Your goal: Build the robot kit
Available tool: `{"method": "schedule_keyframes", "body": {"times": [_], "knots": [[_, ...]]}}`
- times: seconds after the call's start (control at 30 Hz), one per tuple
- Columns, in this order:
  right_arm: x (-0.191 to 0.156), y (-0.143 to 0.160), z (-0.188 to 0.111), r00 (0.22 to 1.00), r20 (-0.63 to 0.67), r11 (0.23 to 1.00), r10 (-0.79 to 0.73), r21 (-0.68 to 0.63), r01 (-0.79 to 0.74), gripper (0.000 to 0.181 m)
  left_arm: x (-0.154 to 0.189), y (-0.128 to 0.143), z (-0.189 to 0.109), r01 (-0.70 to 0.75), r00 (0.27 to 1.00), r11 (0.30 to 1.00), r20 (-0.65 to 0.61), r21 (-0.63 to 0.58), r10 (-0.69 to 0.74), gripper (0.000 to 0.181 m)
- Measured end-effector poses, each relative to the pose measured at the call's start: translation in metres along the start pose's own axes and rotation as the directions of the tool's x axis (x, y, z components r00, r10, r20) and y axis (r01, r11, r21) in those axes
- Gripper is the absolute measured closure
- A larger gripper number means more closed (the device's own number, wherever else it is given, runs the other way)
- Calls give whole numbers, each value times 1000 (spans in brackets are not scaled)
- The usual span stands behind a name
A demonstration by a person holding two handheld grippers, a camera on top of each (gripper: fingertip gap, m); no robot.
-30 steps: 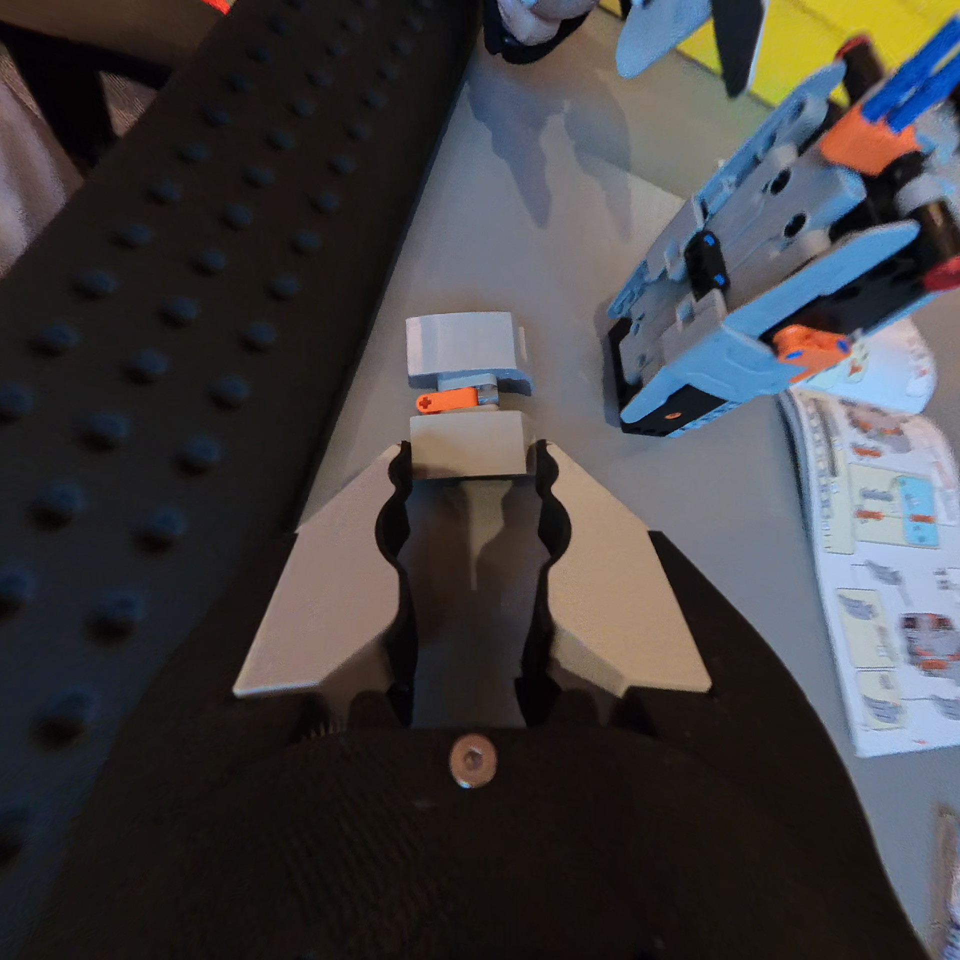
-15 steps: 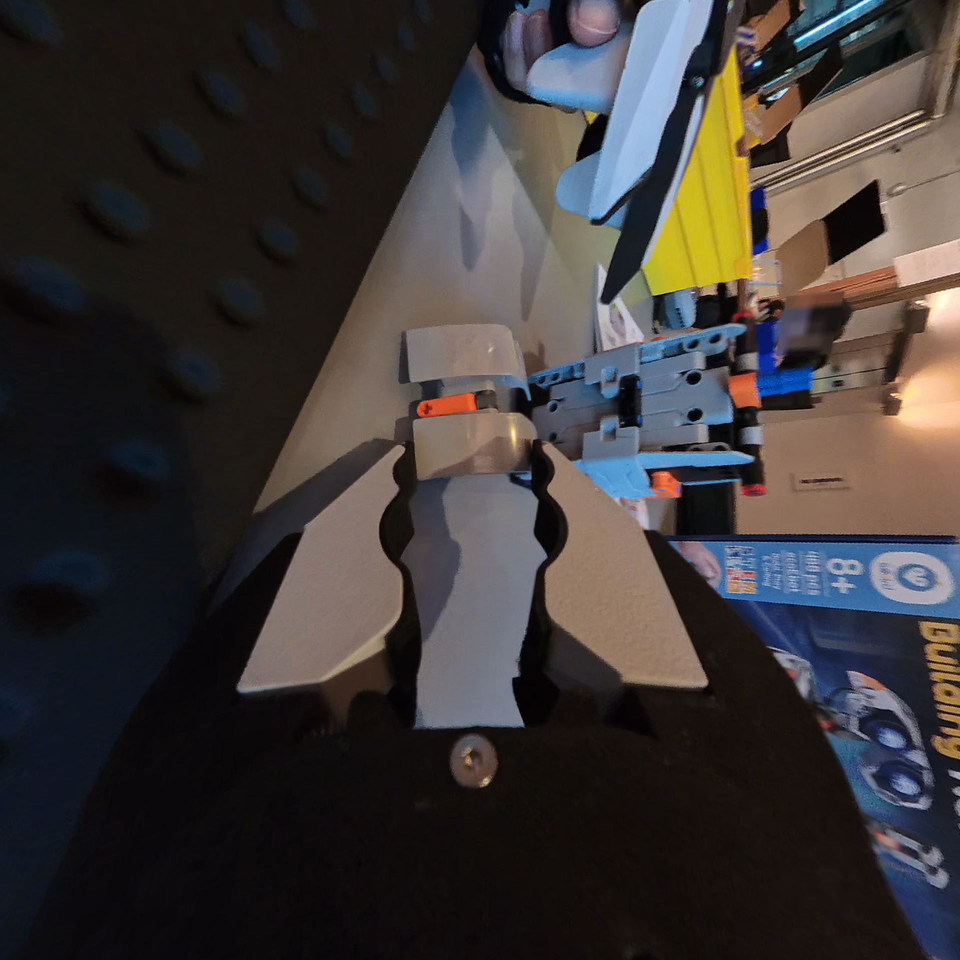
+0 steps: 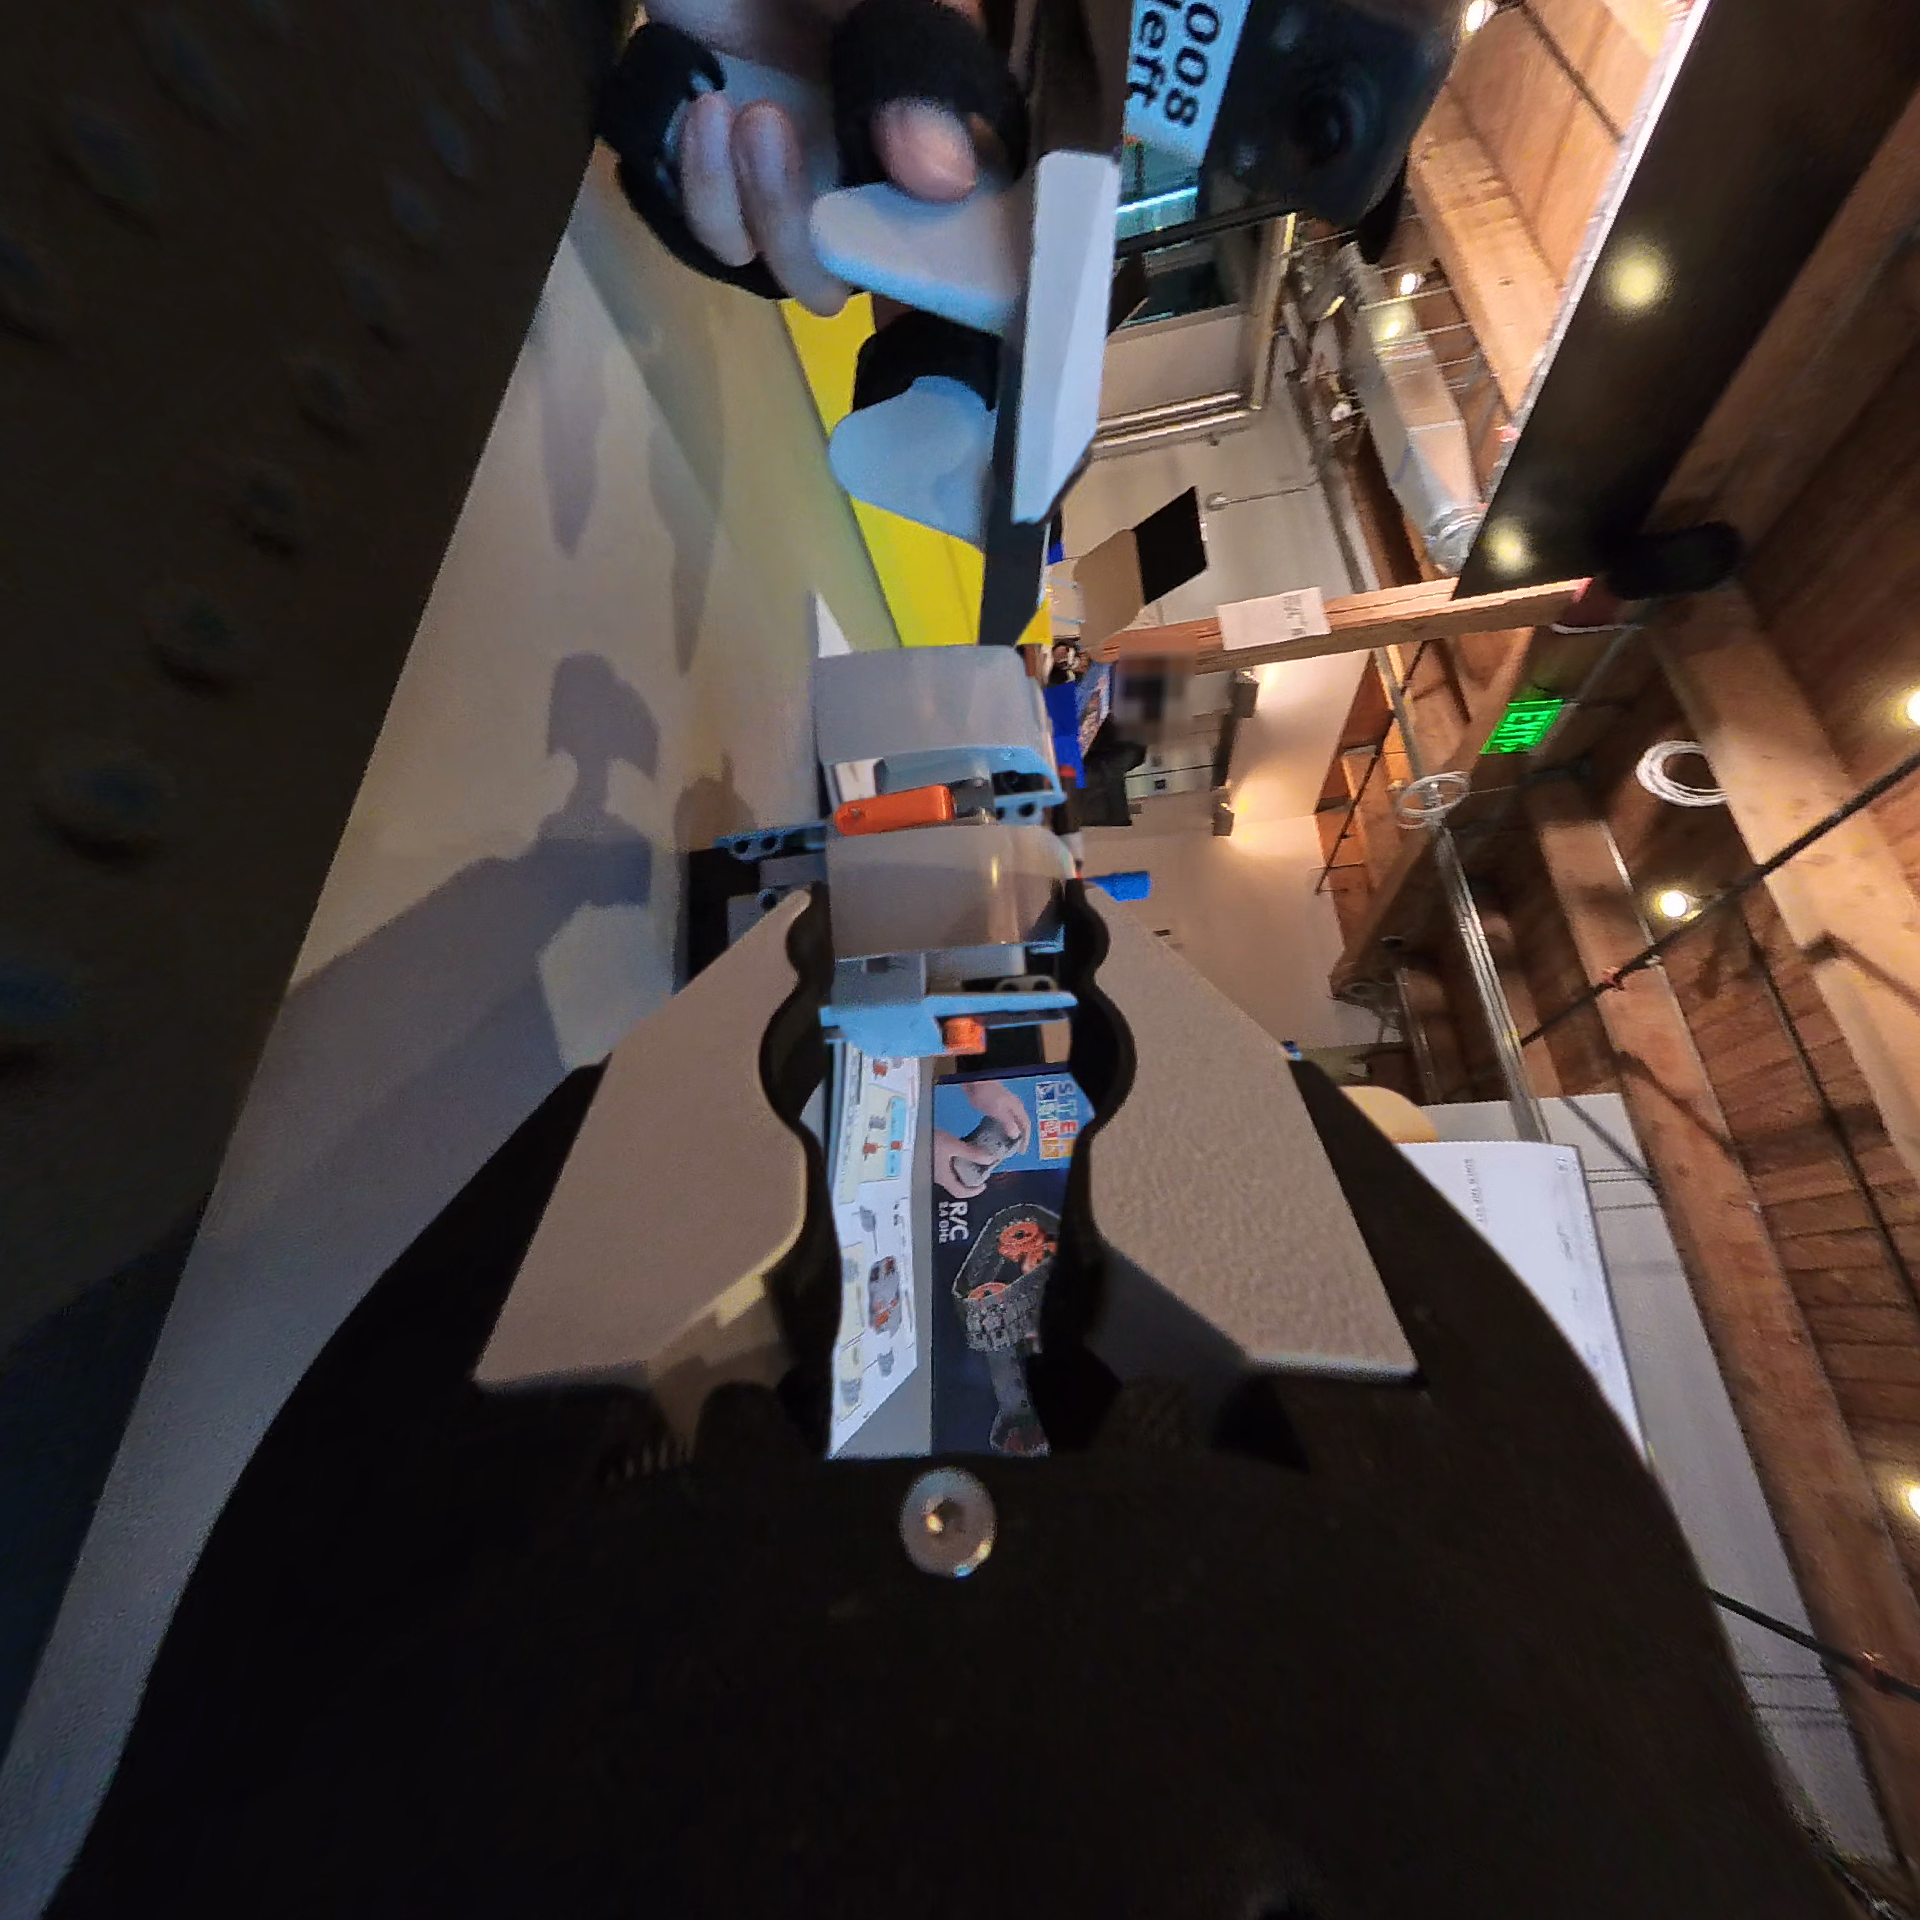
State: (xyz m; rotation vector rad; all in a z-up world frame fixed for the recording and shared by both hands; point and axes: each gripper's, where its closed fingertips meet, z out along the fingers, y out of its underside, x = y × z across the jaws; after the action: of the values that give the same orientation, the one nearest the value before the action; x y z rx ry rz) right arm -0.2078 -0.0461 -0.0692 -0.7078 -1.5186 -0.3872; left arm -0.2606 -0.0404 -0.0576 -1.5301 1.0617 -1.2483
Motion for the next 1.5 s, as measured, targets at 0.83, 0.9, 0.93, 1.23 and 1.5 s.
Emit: {"method": "schedule_keyframes", "body": {"times": [0.83,0.9,0.93,1.23,1.5], "knots": [[19,-15,11,990,-93,994,103,46,-99,139,18,-14,1,145,984,985,-121,92,-134,180],[21,-14,12,988,-93,992,122,43,-118,139,18,-17,-1,167,979,980,-136,111,-152,181],[22,-13,12,987,-101,992,126,43,-122,139,17,-18,-3,177,978,977,-137,122,-160,181],[41,-11,16,975,-172,989,142,66,-133,139,7,-29,-16,207,977,953,-88,220,-192,158],[55,-13,25,964,-219,988,150,59,-140,139,-8,-29,-26,214,976,947,-17,242,-216,165]]}}
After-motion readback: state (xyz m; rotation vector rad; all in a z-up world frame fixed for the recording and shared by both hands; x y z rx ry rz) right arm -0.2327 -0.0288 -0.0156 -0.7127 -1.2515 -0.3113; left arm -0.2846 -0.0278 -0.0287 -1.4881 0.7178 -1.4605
